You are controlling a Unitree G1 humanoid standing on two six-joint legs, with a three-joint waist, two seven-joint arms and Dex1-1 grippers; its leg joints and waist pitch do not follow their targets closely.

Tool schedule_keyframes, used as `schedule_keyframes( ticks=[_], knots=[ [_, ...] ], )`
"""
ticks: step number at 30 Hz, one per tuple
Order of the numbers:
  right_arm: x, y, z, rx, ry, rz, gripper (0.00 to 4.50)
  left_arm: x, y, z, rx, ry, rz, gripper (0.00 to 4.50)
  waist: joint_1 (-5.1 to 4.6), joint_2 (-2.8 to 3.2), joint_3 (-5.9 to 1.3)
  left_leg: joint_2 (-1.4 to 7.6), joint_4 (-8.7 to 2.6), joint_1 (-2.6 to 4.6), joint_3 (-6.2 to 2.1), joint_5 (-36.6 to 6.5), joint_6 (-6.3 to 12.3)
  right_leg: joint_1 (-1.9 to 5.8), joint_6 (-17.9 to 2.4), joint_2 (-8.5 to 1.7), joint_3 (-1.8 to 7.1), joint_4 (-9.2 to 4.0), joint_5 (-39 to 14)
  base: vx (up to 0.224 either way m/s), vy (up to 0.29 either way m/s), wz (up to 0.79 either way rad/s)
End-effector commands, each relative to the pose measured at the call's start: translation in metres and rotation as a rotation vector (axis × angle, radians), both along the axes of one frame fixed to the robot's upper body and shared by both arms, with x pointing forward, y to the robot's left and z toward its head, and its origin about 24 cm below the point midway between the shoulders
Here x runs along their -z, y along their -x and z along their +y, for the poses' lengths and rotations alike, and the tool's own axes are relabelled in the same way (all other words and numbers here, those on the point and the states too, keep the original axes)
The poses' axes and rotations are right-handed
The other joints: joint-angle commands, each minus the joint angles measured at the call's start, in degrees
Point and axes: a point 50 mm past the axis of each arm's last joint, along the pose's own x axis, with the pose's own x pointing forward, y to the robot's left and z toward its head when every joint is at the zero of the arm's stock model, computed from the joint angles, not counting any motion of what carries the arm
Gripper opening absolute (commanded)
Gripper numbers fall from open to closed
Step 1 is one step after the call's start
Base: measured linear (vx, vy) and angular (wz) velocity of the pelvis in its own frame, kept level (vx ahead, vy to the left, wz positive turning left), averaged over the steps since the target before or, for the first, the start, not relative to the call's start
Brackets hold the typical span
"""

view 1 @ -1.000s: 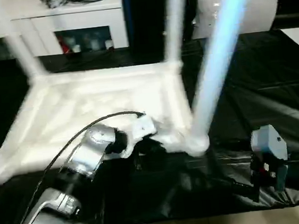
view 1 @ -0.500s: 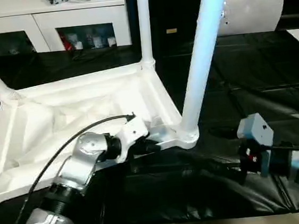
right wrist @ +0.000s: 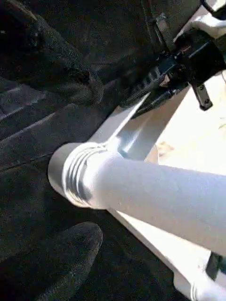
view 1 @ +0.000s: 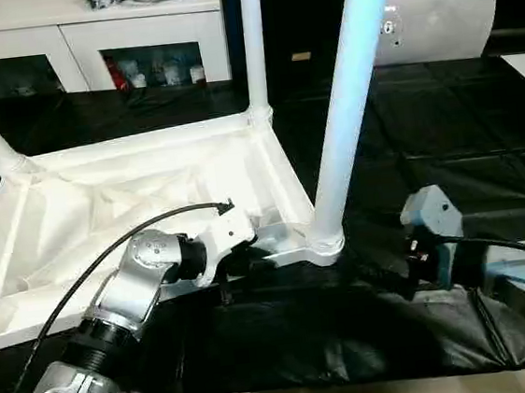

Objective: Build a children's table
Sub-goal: Rotate leg to tighten

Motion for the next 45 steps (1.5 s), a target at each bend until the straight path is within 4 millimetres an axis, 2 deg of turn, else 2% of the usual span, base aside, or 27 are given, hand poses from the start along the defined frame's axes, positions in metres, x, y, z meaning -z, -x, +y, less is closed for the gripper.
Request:
schedule_keyframes(
  ticks=[1, 2, 4, 8, 9, 12, 16, 17, 18, 19, 20, 22, 23, 28, 29, 30, 31, 32, 36, 37, 38, 40, 45],
  knots=[
    [-0.002, -0.003, 0.001, -0.017, 0.010, -0.018, 4.50, 0.017, 0.004, 0.013, -0.041, -0.089, 0.070, 0.94, 0.49, -0.96, -2.58, 5.83, -4.58, -1.56, -1.53, -1.1, 6.28, 3.34, -10.9, -7.28, 3.79, -4.63, -20.9, 0.000, 0.000, 0.00],
    [-0.001, -0.006, 0.001, -0.036, 0.024, -0.012, 4.50, 0.015, 0.002, 0.013, -0.026, -0.090, 0.068, 0.94, 0.53, -0.94, -2.68, 5.79, -4.52, -1.52, -1.45, -1.2, 6.29, 3.35, -11.0, -7.27, 3.79, -4.60, -20.8, 0.000, 0.000, 0.00],
    [0.000, -0.010, 0.000, -0.052, 0.034, -0.010, 4.50, 0.013, -0.002, 0.011, -0.028, -0.071, 0.061, 0.59, 0.48, -0.93, -2.68, 5.76, -4.54, -1.60, -1.49, -1.2, 6.49, 3.34, -11.1, -7.24, 3.70, -4.61, -20.7, 0.000, 0.000, 0.00],
    [0.001, -0.014, -0.001, -0.072, 0.033, -0.014, 4.50, 0.012, -0.003, 0.008, 0.009, -0.060, 0.068, 0.39, 0.62, -1.02, -2.82, 5.85, -4.51, -1.69, -1.45, -0.3, 6.72, 3.55, -11.7, -7.35, 3.73, -4.43, -18.9, 0.000, 0.000, 0.00],
    [0.001, -0.015, -0.002, -0.078, 0.033, -0.015, 4.50, 0.012, -0.002, 0.008, 0.022, -0.064, 0.076, 0.14, 0.63, -1.01, -2.79, 5.87, -4.51, -1.69, -1.44, -0.4, 6.73, 3.52, -11.7, -7.37, 3.70, -4.43, -19.0, 0.000, 0.000, 0.00],
    [0.002, -0.020, -0.002, -0.104, 0.032, -0.021, 4.50, 0.013, -0.001, 0.008, 0.057, -0.083, 0.096, 0.07, 0.62, -1.04, -2.96, 5.84, -4.42, -1.69, -1.42, 0.2, 6.90, 3.60, -11.9, -7.38, 3.68, -4.26, -18.1, 0.000, 0.000, 0.00],
    [0.002, -0.029, -0.003, -0.147, 0.008, -0.022, 4.50, 0.016, -0.003, 0.007, 0.101, -0.126, 0.092, 0.07, 0.65, -0.89, -3.05, 5.72, -4.21, -1.71, -1.29, 2.1, 8.13, 3.52, -13.1, -7.28, 3.51, -4.05, -15.4, 0.000, 0.000, 0.00],
    [0.002, -0.031, -0.003, -0.158, 0.001, -0.020, 4.50, 0.016, -0.003, 0.007, 0.108, -0.133, 0.090, 0.07, 0.69, -0.70, -3.01, 5.77, -4.23, -1.73, -1.29, 2.1, 8.24, 3.54, -13.2, -7.33, 3.51, -4.10, -15.3, 0.000, 0.000, 0.00],
    [0.002, -0.032, -0.002, -0.170, -0.006, -0.018, 4.50, 0.016, -0.003, 0.008, 0.114, -0.137, 0.089, 0.07, 0.73, -0.88, -3.00, 5.91, -4.25, -1.78, -1.30, 2.0, 8.25, 3.66, -13.3, -7.39, 3.52, -4.07, -15.0, 0.000, 0.000, 0.00],
    [0.002, -0.033, -0.002, -0.212, -0.026, 0.002, 4.22, 0.015, -0.003, 0.006, 0.148, -0.127, 0.078, 0.00, 0.82, -0.92, -3.03, 5.86, -4.23, -1.70, -1.29, 1.7, 8.38, 3.66, -13.4, -7.37, 3.43, -4.09, -15.4, 0.000, 0.000, 0.00],
    [0.002, -0.033, -0.002, -0.229, -0.033, 0.011, 4.22, 0.013, -0.003, 0.006, 0.167, -0.119, 0.073, 0.00, 0.86, -1.11, -2.95, 5.83, -4.25, -1.78, -1.20, 1.4, 8.58, 3.75, -13.4, -7.44, 3.48, -4.17, -16.1, 0.000, 0.000, 0.00],
    [0.002, -0.034, -0.001, -0.297, -0.055, 0.050, 4.12, 0.006, 0.003, 0.002, 0.269, -0.059, 0.076, 0.00, 0.95, -1.05, -3.02, 5.93, -4.30, -1.74, -1.25, 1.6, 8.75, 3.71, -13.4, -7.55, 3.44, -4.15, -16.4, 0.000, 0.000, 0.00],
    [0.003, -0.034, -0.001, -0.309, -0.056, 0.057, 3.91, 0.005, 0.005, 0.002, 0.287, -0.047, 0.083, 0.00, 0.93, -1.03, -3.04, 6.00, -4.31, -1.75, -1.24, 2.1, 8.74, 3.72, -13.4, -7.50, 3.46, -4.06, -15.8, 0.000, 0.000, 0.00],
    [0.005, -0.035, 0.002, -0.389, -0.069, 0.104, 3.61, 0.001, 0.009, 0.004, 0.352, -0.055, 0.088, 0.00, 2.12, -0.84, -3.35, 6.75, -4.23, -1.17, -1.17, 5.7, 9.60, 3.10, -15.5, -7.53, 3.28, -3.02, -8.7, 0.000, 0.000, 0.00],
    [0.006, -0.036, 0.003, -0.402, -0.071, 0.107, 3.48, 0.001, 0.010, 0.004, 0.364, -0.058, 0.089, 0.00, 2.21, -0.83, -3.41, 6.72, -4.16, -1.21, -1.17, 6.0, 9.84, 3.08, -16.0, -7.59, 3.17, -2.76, -7.7, 0.000, 0.000, 0.00],
    [0.006, -0.037, 0.004, -0.415, -0.074, 0.110, 3.36, 0.001, 0.011, 0.004, 0.376, -0.061, 0.089, 0.00, 2.22, -1.07, -3.38, 6.66, -4.15, -1.57, -1.09, 6.9, 10.30, 3.28, -16.3, -7.69, 3.10, -2.66, -6.2, 0.000, 0.000, 0.00],
    [0.006, -0.037, 0.005, -0.434, -0.082, 0.120, 3.33, 0.001, 0.012, 0.005, 0.384, -0.065, 0.086, 0.00, 2.47, -1.09, -3.50, 6.60, -3.92, -1.43, -0.79, 7.3, 10.71, 3.08, -16.7, -7.74, 3.07, -2.54, -5.2, 0.000, 0.000, 0.00],
    [0.005, -0.037, 0.007, -0.456, -0.091, 0.134, 3.33, 0.000, 0.012, 0.005, 0.388, -0.066, 0.083, 0.00, 2.54, -1.34, -3.60, 6.53, -3.81, -1.78, -0.57, 8.0, 11.11, 3.22, -16.9, -7.88, 3.04, -2.34, -4.2, 0.000, 0.000, 0.00],
    [0.006, -0.034, 0.010, -0.517, -0.106, 0.182, 2.93, 0.000, 0.012, 0.007, 0.391, -0.079, 0.076, 0.00, 2.84, -1.18, -3.31, 6.75, -3.84, -1.85, -0.50, 7.3, 11.66, 3.00, -16.2, -7.90, 2.81, -2.55, -6.5, 0.000, 0.000, 0.00],
    [0.007, -0.032, 0.010, -0.537, -0.102, 0.200, 2.90, 0.000, 0.012, 0.008, 0.392, -0.083, 0.076, 0.00, 3.01, -1.12, -3.25, 6.85, -3.94, -1.75, -0.50, 6.6, 11.29, 2.91, -15.7, -7.82, 2.72, -2.67, -8.4, 0.000, 0.000, 0.00],
    [0.007, -0.032, 0.010, -0.545, -0.098, 0.206, 2.79, 0.000, 0.012, 0.009, 0.392, -0.083, 0.077, 0.00, 3.09, -1.38, -3.10, 6.92, -3.99, -1.69, -0.39, 6.2, 11.11, 2.74, -15.5, -7.83, 2.75, -2.79, -9.1, 0.000, 0.000, 0.00],
    [0.009, -0.032, 0.009, -0.553, -0.089, 0.213, 2.54, -0.001, 0.011, 0.010, 0.390, -0.086, 0.075, 0.00, 3.31, -1.24, -3.15, 6.95, -3.99, -1.59, -0.19, 5.8, 10.64, 2.69, -15.2, -7.96, 2.77, -2.83, -9.9, 0.000, 0.000, 0.00],
    [0.013, -0.032, 0.010, -0.568, -0.077, 0.218, 2.21, -0.001, 0.010, 0.012, 0.372, -0.084, 0.071, 0.00, 3.45, -1.19, -2.93, 6.99, -4.08, -1.76, -0.09, 6.0, 9.80, 2.68, -15.0, -7.95, 2.67, -2.77, -9.6, 0.000, 0.000, 0.00]
  ],
)
